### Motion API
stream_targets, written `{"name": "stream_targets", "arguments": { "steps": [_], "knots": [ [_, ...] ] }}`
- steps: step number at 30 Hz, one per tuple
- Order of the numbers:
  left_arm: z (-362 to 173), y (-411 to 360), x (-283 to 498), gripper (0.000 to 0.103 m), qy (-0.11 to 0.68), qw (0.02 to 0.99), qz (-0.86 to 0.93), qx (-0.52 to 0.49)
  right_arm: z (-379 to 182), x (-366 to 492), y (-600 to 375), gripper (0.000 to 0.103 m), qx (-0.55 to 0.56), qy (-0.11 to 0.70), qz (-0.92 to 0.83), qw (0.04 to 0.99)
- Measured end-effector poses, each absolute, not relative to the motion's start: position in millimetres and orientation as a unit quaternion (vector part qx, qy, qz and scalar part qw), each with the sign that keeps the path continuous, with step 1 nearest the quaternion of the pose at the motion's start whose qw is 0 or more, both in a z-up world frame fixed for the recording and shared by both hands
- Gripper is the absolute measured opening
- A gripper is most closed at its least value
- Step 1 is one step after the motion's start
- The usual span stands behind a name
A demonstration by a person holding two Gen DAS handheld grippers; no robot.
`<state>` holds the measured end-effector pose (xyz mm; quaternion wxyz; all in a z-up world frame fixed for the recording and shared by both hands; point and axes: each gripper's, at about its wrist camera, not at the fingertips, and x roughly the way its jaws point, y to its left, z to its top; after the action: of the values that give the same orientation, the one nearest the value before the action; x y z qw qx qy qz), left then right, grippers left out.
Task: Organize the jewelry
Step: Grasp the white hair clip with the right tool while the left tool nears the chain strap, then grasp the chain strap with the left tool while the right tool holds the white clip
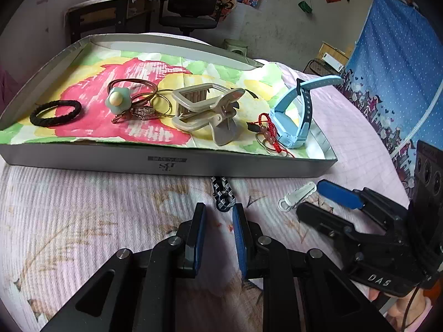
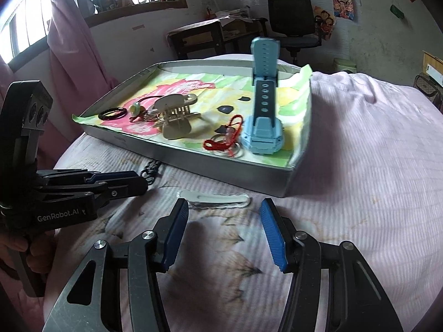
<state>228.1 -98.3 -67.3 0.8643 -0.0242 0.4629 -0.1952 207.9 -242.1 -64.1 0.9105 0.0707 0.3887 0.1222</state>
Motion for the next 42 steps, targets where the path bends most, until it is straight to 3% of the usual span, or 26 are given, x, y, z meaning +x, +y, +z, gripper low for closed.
{"name": "stream_targets", "arguments": {
  "steps": [13,17,23,42],
  "knots": [
    [-69.4,-96.7,239.5,0.018,0.47,0.858,-0.202,-0.047,-66.7,214.3,-230.1,0.049,0.063,0.397,0.123,0.908],
    [-71.4,-94.5,242.4,0.008,0.472,0.857,-0.202,-0.055,-66.2,211.8,-232.8,0.026,0.069,0.394,0.123,0.908],
    [-74.4,-89.7,244.6,0.002,0.473,0.855,-0.201,-0.069,-65.7,209.9,-234.8,0.009,0.076,0.391,0.135,0.907],
    [-67.7,-97.2,234.2,0.003,0.456,0.868,-0.195,-0.019,-65.1,205.7,-234.2,0.005,0.072,0.395,0.144,0.905]
  ]
}}
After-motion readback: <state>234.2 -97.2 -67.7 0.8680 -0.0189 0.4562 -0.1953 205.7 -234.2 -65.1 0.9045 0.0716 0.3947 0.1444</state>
